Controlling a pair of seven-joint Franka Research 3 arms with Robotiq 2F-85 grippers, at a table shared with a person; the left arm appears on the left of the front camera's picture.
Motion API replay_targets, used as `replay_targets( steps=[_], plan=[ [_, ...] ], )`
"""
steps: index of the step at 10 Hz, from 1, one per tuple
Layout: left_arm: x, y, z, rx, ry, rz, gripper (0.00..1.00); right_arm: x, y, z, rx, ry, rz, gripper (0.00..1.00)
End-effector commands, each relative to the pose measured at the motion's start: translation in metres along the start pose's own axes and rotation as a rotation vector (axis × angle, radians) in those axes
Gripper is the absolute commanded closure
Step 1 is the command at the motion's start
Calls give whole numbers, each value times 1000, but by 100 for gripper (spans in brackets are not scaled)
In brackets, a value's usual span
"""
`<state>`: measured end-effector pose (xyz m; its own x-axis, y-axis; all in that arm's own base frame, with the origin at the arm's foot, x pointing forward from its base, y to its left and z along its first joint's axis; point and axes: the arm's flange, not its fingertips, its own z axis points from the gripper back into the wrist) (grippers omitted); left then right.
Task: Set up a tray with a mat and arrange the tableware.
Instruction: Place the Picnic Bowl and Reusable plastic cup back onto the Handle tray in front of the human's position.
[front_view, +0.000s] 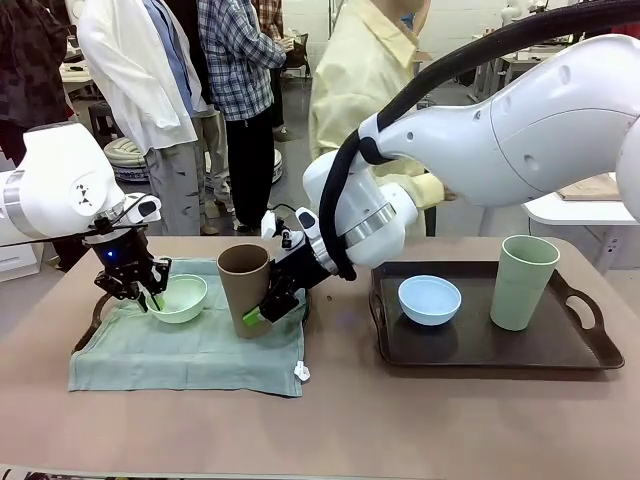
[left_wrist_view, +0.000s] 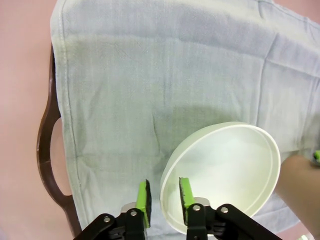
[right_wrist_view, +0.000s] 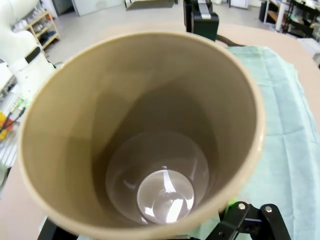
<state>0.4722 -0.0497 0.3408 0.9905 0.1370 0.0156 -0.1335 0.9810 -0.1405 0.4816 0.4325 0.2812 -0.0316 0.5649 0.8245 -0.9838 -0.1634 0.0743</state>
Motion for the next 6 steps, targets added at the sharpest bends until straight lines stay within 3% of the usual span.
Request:
replay_targets(
  steps=[1,2,3,4,5,6],
  plan=[
    [-3,4,9,22,10,8,63,7,15,17,-47,80,10,0],
    [-5,7,12,23,12,9,0,7,20,28,-66,110,2,0],
    [-5,10,16,25,12,4,44,5,25,42,-92,124,-18,0],
    [-7,12,22,31,14,-2,0,4,31,57,-114,136,-44,0],
    [-11,13,31,46,20,-9,24,4,39,71,-137,156,-79,0],
    [-16,12,42,68,15,-21,0,4,47,88,-166,182,-137,0]
  ],
)
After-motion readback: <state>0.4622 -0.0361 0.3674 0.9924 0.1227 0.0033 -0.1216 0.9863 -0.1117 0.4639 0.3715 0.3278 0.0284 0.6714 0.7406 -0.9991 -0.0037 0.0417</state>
